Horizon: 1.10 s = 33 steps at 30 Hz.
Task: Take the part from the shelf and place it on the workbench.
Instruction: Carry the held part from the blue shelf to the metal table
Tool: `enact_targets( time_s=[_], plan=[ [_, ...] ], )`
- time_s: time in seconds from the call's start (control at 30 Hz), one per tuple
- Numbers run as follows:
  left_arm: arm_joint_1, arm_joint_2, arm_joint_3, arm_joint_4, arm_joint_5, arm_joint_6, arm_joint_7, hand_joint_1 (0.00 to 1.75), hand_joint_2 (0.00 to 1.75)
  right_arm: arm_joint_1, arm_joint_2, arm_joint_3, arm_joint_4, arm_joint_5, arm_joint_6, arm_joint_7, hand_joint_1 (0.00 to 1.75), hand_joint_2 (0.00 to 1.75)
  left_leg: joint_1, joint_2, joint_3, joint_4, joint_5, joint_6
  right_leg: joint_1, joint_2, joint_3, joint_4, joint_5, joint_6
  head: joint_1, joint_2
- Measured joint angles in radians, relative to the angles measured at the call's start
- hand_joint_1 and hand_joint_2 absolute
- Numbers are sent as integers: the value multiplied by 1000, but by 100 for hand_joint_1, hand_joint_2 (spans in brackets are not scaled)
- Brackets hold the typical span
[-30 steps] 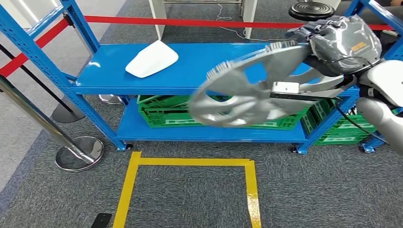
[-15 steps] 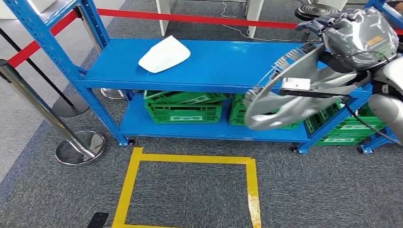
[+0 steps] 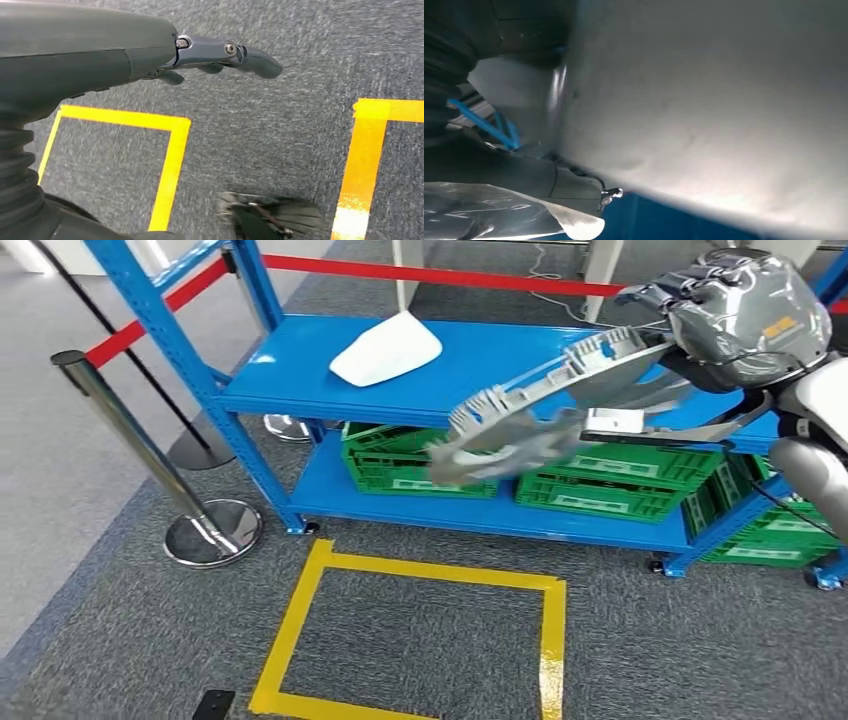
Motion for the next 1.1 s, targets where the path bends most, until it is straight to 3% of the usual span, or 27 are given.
enact_targets(
  time_s=[0.07, 0.1, 0.17, 0.2, 0.27, 0.3, 0.37, 0.43, 0.5, 0.57, 0.6, 0.67, 0.73, 0.8, 0.87, 0.93, 1.0, 1.07, 1.1],
  plan=[
    [0, -1, 0, 0, 0, 0, 0, 0, 175, 0, 0, 3, 0, 4, 1, -1, 175, 175, 2, 11, -37, 98, -34, -3, 3, -26, 0, 0, -1, -2, 0, 0],
    [0, -2, 1, 0, 0, 0, -1, 0, 175, -1, 0, 5, 0, 5, 1, -1, 175, 175, 2, 12, -34, 99, -24, -2, 4, -37, 1, 0, -2, -3, 0, 0],
    [0, -2, 1, 0, -1, 0, -1, 0, 175, -4, 0, 7, -2, 7, 1, -2, 175, 175, -1, 29, 19, -1, 36, 8, 6, -60, 4, 1, -3, -2, 0, 0],
    [0, -1, 1, 0, -1, 0, -1, 0, 175, -7, 0, 7, -3, 7, 1, -2, 175, 175, -6, 51, 52, -64, 60, 14, 9, -70, 6, 1, -5, 0, 0, 0],
    [-3, -1, 2, 0, -1, 0, -1, 0, 175, -14, 0, 7, -5, 8, 1, -2, 175, 175, -17, 85, 91, -149, 79, 28, 15, -90, 7, 1, -9, 4, 2, 0],
    [-4, -1, 2, 0, -1, 0, -2, 0, 175, -17, 1, 7, -5, 8, 1, -2, 175, 175, -21, 87, 93, -159, 74, 32, 18, -100, 7, 0, -9, 7, 2, 0],
    [-2, -2, 2, 0, -1, 0, -2, 0, 175, -21, 2, 9, -6, 8, 1, -2, 175, 175, -18, 65, 91, -170, 77, 42, 18, -113, 7, -1, -13, 15, 2, 0],
    [-2, -2, 3, 0, -1, 1, -4, 0, 175, -26, 3, 10, -8, 8, 2, -3, 175, 175, -13, 43, 92, -180, 85, 55, 14, -72, -11, 36, -44, 21, 4, 0],
    [-4, -3, 3, 0, -1, 1, -6, 0, 175, -28, 3, 10, -9, 8, 3, -4, 175, 175, -11, 20, 92, -184, 90, 62, 11, -9, -66, 152, -103, 23, 7, 0],
    [-5, -4, 3, 0, -1, 0, -8, 0, 175, -26, 3, 15, -8, 8, 5, -4, 175, 175, -11, -5, 92, -183, 91, 64, 11, 13, -123, 266, -138, 25, 9, 0],
    [-4, -6, 3, 0, -1, 0, -9, 0, 175, -24, 3, 18, -8, 8, 5, -5, 175, 175, -11, -18, 92, -182, 91, 64, 11, 16, -133, 279, -130, 26, 9, 0],
    [-4, -6, 3, 0, -1, 0, -12, 0, 175, -24, 3, 21, -8, 8, 6, -5, 175, 175, -9, -46, 92, -178, 91, 62, 6, 26, -94, 189, -62, 29, 9, 0],
    [-5, -6, 3, 0, -2, 2, -17, 0, 175, -27, 2, 22, -9, 8, 6, -5, 175, 175, -8, -74, 83, -166, 91, 54, -5, 74, -34, 65, -12, 33, 9, 0],
    [-6, -5, 4, 0, -5, 8, -22, 0, 175, -28, -2, 23, -10, 7, 7, -5, 175, 175, -5, -100, 67, -158, 96, 41, -8, 105, -12, 23, -12, 30, 7, 0],
    [-2, -3, 5, 0, -7, 28, -25, 0, 175, -29, -4, 23, -11, 4, 9, -6, 175, 175, -2, -122, 54, -159, 103, 28, -7, 83, -10, 20, -11, 20, 6, 0],
    [1, -5, 7, 0, -6, 57, -42, 0, 175, -30, -7, 23, -16, -3, 9, -5, 175, 175, -6, -87, 38, -130, 85, 16, -9, 54, -5, 14, -8, 8, -2, 0],
    [-1, -10, 11, 0, -1, 79, -77, 0, 175, -28, -19, 22, -23, -14, 9, -4, 175, 175, -7, -19, -8, -28, 32, 7, -7, 22, 1, 10, -9, -2, -11, 0],
    [-2, -13, 18, 0, 12, 75, -123, 0, 175, -20, -37, 22, -32, -25, 9, -4, 175, 175, -2, 10, -60, 90, -12, 2, -2, -11, 3, 10, -12, -7, -13, 0],
    [-1, -15, 23, 0, 20, 60, -142, 0, 175, -14, -46, 22, -37, -30, 8, -4, 175, 175, 0, 14, -68, 111, -12, 2, -1, -25, 5, 10, -14, -8, -13, 0]
  ],
)
